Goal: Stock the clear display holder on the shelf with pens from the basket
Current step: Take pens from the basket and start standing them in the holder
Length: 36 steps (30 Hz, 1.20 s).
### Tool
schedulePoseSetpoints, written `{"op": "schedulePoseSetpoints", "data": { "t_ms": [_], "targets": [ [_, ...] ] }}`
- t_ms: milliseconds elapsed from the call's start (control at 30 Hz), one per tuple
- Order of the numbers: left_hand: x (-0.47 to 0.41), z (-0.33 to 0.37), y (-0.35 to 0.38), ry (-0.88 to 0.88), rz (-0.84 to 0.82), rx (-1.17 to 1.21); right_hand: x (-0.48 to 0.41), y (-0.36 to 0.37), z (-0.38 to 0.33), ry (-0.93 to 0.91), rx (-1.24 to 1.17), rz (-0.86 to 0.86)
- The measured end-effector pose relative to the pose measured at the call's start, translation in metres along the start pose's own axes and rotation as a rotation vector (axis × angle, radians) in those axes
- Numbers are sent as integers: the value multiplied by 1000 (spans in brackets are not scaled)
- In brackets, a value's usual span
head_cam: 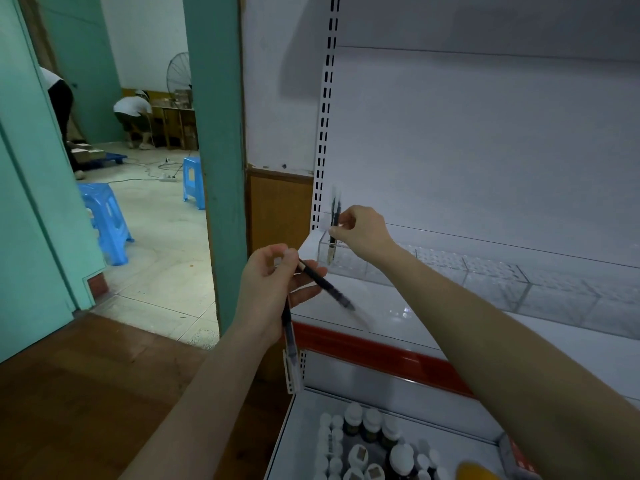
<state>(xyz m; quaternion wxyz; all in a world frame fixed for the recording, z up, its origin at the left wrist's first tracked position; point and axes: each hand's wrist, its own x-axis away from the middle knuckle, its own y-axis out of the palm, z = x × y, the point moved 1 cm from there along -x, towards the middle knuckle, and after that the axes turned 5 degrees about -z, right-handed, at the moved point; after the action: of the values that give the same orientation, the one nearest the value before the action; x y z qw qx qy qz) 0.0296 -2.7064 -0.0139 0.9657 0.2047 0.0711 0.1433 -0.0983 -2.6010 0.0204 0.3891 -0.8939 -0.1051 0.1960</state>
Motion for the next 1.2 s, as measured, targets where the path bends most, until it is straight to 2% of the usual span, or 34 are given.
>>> {"op": "schedulePoseSetpoints", "data": {
  "t_ms": [67, 167, 333, 533, 700, 767, 867, 967, 1067, 1200],
  "targets": [
    [-1, 1, 1, -38, 64, 116, 11, -7, 1, -13, -112, 18],
    [-3, 1, 6, -91, 135, 258, 36, -19, 4, -143, -312, 52],
    [-4, -2, 27, -98, 170, 286, 81, -33, 2, -313, -506, -20],
    [-3, -2, 48, -74, 181, 215, 93, -41, -1, -297, -685, 15],
    [-10, -2, 52, -8, 136, -20, 71, -62, 0, -159, -854, 259],
    [-12, 4, 51, 1, 112, -10, 58, -68, 2, -131, -829, 367],
    [-14, 15, 50, -21, 49, 156, 38, -70, 7, -89, -710, 417],
    [-19, 22, 47, 18, -3, 232, 18, -67, 10, -75, -533, 364],
    [-21, 25, 42, 82, -13, 183, 1, -60, 7, -96, -378, 313],
    [-24, 22, 36, 112, 16, 100, -13, -51, 4, -106, -288, 249]
  ]
}}
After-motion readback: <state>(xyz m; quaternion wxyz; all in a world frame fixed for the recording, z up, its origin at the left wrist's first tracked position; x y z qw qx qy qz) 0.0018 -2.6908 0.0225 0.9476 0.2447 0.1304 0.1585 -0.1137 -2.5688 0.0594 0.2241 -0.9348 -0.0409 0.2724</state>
